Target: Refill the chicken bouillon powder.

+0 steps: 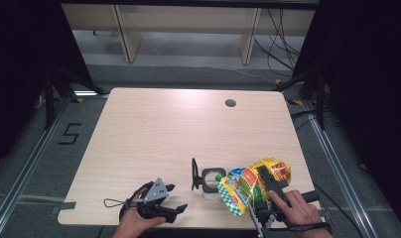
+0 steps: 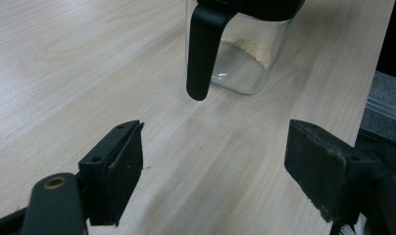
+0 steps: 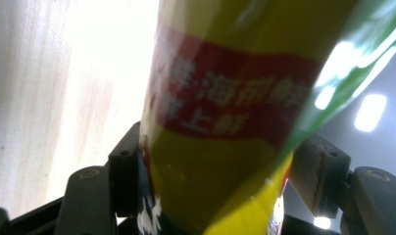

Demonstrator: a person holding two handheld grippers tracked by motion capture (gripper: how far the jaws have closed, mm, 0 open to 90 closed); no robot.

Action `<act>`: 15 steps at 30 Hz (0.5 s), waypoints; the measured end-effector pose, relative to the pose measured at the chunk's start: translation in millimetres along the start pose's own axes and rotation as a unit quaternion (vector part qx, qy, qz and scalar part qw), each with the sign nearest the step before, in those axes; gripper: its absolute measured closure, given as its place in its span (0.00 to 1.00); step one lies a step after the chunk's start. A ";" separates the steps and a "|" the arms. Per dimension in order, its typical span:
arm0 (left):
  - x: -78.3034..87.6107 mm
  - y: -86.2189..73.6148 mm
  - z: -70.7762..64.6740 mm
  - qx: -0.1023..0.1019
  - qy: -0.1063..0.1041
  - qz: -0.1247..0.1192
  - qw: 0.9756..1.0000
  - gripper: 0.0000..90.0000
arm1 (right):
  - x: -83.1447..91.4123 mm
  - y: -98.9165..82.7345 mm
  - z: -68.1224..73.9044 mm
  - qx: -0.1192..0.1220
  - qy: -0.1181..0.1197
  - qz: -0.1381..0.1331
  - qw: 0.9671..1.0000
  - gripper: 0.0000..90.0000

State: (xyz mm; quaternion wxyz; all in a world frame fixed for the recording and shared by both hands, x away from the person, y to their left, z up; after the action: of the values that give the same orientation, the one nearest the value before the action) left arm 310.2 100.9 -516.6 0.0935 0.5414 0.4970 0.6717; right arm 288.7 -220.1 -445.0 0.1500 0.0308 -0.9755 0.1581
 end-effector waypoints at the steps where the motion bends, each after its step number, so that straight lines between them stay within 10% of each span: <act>1: 0.2 0.1 0.1 -0.001 0.000 0.000 1.000 0.24 | -0.5 0.8 -0.6 0.007 0.002 0.001 1.000 0.38; 15: 0.2 -0.1 0.1 0.000 0.000 0.000 1.000 0.24 | -3.7 4.9 1.0 0.020 0.002 0.002 1.000 0.41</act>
State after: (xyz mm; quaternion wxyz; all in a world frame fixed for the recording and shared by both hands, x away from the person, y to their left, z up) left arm 310.2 101.1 -516.6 0.0941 0.5413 0.4970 0.6717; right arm 291.3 -215.8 -448.5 0.1507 0.0318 -0.9719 0.1781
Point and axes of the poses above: each handheld gripper's, and its own axes: x roughly backward along the jaws, y roughly out of its top, z roughly to its left, the point moved 2 cm from there along -x, roughly forward along the jaws, and after that the axes turned 7 degrees about z, right-handed, at the moved point
